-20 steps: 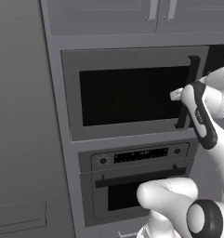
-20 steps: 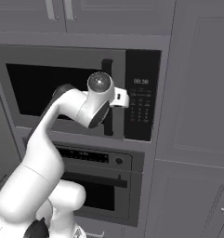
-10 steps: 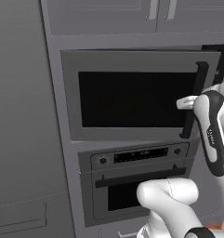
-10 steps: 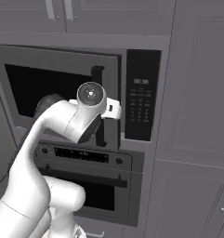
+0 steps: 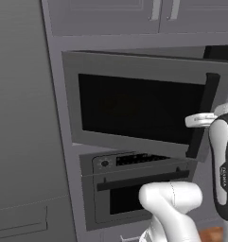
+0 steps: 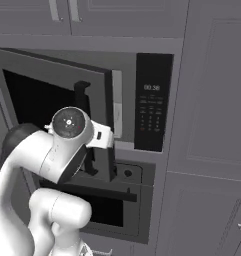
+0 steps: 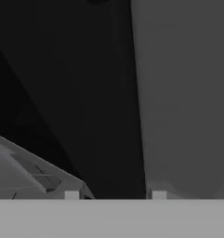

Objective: Retrieve the reheated potato from the microwave, then place the potato, cheese, and condiment on the cutting board.

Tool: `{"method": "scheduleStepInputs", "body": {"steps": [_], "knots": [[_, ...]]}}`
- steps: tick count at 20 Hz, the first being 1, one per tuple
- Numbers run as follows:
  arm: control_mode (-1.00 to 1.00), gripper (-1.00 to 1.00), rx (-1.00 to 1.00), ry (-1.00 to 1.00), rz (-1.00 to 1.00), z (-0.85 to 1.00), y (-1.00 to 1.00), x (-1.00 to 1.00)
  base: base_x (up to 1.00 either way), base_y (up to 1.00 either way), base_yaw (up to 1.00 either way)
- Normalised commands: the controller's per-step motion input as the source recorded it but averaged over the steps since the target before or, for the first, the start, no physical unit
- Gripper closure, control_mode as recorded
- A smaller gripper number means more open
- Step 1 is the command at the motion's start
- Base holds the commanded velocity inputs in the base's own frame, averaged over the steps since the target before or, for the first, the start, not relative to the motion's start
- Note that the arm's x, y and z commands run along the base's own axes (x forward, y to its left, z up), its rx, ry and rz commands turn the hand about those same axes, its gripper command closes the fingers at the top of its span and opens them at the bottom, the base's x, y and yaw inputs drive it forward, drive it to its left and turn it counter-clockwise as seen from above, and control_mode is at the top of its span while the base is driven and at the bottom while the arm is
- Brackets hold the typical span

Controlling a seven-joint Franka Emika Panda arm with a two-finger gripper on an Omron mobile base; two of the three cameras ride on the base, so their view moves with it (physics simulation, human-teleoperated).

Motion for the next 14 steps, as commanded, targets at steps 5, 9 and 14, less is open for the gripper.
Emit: {"method": "scheduleStepInputs", "body": {"steps": [5, 9, 14], "knots": [[-1.00, 1.00, 0.00, 0.04, 0.00, 0.00, 0.29, -0.76, 0.00, 0.00, 0.00], [-1.00, -1.00, 0.03, 0.02, 0.00, 0.00, 0.29, -0.31, 0.00, 0.00, 0.00], [-1.00, -1.00, 0.01, 0.02, -0.11, -0.04, -0.11, -0.26, 0.00, 0.00, 0.00]]}}
